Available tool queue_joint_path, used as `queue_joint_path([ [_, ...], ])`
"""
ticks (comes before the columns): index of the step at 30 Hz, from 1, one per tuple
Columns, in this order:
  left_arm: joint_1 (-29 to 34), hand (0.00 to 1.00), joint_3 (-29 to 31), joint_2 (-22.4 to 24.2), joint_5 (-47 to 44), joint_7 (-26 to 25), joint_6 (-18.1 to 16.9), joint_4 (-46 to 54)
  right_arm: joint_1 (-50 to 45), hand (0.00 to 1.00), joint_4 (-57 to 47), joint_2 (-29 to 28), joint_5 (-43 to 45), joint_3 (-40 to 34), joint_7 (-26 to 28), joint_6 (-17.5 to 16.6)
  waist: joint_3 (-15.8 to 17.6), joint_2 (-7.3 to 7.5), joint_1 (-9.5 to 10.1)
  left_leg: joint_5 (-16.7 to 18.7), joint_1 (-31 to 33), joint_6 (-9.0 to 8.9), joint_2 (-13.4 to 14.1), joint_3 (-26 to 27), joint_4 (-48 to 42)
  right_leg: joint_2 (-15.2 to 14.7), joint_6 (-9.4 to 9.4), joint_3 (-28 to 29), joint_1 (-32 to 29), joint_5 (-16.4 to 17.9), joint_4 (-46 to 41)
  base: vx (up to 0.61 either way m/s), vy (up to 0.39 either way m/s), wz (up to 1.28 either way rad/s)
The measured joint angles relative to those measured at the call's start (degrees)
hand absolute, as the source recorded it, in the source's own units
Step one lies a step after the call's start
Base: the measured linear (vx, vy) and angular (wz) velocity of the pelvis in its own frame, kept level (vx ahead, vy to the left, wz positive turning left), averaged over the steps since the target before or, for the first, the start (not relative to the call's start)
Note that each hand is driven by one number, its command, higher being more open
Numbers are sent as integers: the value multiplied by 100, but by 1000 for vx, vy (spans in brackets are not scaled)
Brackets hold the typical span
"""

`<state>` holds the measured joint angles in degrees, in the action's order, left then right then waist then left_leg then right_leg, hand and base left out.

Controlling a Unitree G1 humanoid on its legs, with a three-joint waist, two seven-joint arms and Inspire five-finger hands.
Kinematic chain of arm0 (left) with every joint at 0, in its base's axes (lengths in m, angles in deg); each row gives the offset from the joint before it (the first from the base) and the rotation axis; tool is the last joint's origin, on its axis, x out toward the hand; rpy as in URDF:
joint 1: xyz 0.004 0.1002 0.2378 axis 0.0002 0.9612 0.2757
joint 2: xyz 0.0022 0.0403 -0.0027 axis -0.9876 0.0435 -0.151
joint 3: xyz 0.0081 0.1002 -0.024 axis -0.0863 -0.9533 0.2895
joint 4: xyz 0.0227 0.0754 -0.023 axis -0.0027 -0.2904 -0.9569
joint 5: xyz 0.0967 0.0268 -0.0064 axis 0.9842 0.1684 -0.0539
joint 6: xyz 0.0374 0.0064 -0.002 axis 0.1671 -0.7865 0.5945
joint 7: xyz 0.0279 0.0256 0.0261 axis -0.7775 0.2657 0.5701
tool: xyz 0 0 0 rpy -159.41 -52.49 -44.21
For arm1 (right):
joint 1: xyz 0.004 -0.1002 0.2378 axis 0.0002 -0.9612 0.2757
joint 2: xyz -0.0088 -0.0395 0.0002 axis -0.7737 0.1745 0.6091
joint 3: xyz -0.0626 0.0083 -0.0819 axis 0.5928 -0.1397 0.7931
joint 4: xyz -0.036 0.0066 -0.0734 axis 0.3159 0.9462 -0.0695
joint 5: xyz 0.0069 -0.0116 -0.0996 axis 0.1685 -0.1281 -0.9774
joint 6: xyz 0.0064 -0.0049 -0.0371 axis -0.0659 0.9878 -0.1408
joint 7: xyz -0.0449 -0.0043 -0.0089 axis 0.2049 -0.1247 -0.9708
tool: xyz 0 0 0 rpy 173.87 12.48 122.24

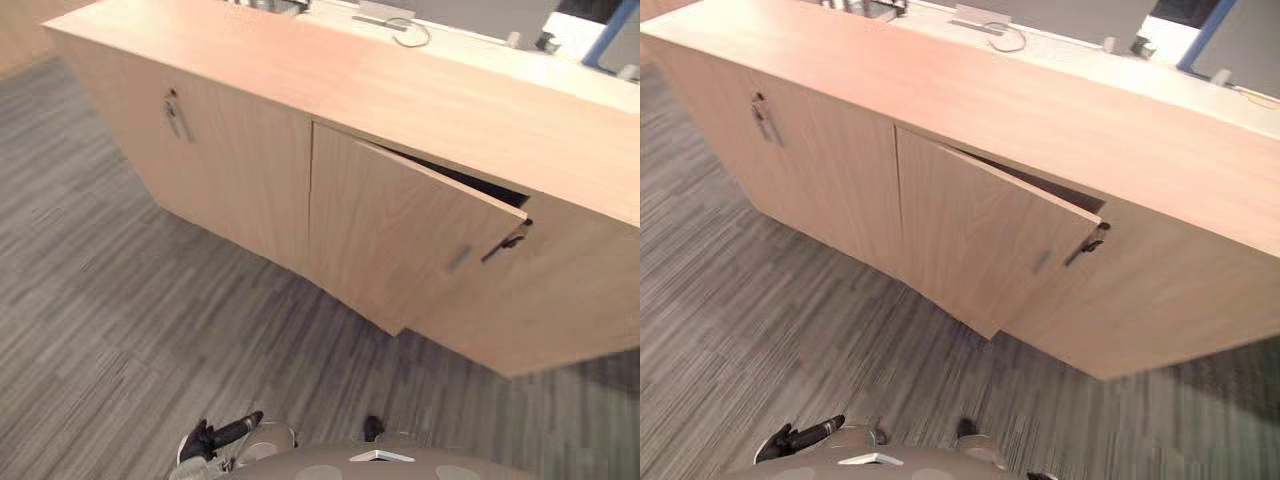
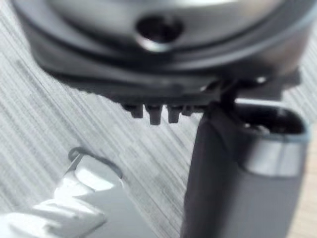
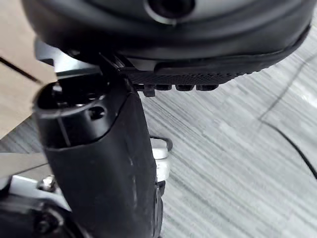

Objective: Walk over to the cabinet, pick up the folder, carry it to the office cabinet, place the folder inside the office cabinet, then close the office cabinet door

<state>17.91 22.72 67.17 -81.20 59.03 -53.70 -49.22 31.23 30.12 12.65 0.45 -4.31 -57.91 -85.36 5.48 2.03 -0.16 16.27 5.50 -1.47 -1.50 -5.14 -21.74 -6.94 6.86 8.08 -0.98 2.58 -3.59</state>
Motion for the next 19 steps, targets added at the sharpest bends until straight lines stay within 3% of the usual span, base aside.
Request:
queue_joint_path([
  [5, 23, 100, 2, 67, 83, 130, -24, 12, -357, 100, -232, -203, 238, -178, -28, 42, -252, -60, -13, -165, -585, 265, -204, 730, 721, -240, 101, 304, -113, -113, -43, 60, 155, -76],
  [7, -8, 100, 0, 136, 148, 211, -35, 40, -373, 100, -265, -199, 252, -249, 22, 50, -276, -191, -12, -199, -689, 316, -183, 1011, 841, -228, 96, 172, -255, -203, -164, 7, 87, -72],
  [8, -8, 100, 6, 193, 196, 249, -36, 81, -409, 100, -359, -197, 251, -292, 55, 52, -279, -275, -18, -218, -737, 343, -138, 1178, 891, -270, 44, -339, -346, -210, -312, -14, 47, -68],
  [9, 0, 100, 31, 242, 212, 280, -53, 128, -415, 100, -406, -194, 243, -375, 68, 52, -241, -327, -11, -228, -838, 356, -84, 1335, 953, -359, -220, -1243, -430, -34, -666, -20, 30, -59],
  [11, 19, 100, 47, 253, 210, 333, -60, 133, -432, 100, -417, -228, 239, -478, 69, 53, -220, -368, -12, -236, -1000, 356, -23, 1479, 1038, -576, -495, -2414, -479, 159, -1169, -20, -10, -42],
  [12, 36, 100, 47, 244, 199, 372, -66, 134, -457, 100, -416, -262, 236, -582, 63, 55, -237, -340, -2, -253, -1107, 325, 11, 1536, 1120, -613, -489, -2764, -468, 184, -1297, 7, -49, -32],
  [15, 54, 100, -89, 191, -51, 603, -81, 118, -457, 100, -327, -324, 221, -810, 69, 59, -293, -250, 3, -360, -1227, 180, 96, 1526, 1344, -427, -200, -2884, -363, 38, -905, 26, -97, -17],
  [19, 63, 100, -230, 119, -452, 811, -20, 8, -457, 100, -103, -292, 279, -1069, 60, 72, -298, -286, -4, -512, -1193, 92, 237, 1413, 1500, -18, -283, -2941, 117, -569, 388, 4, -85, -2],
])
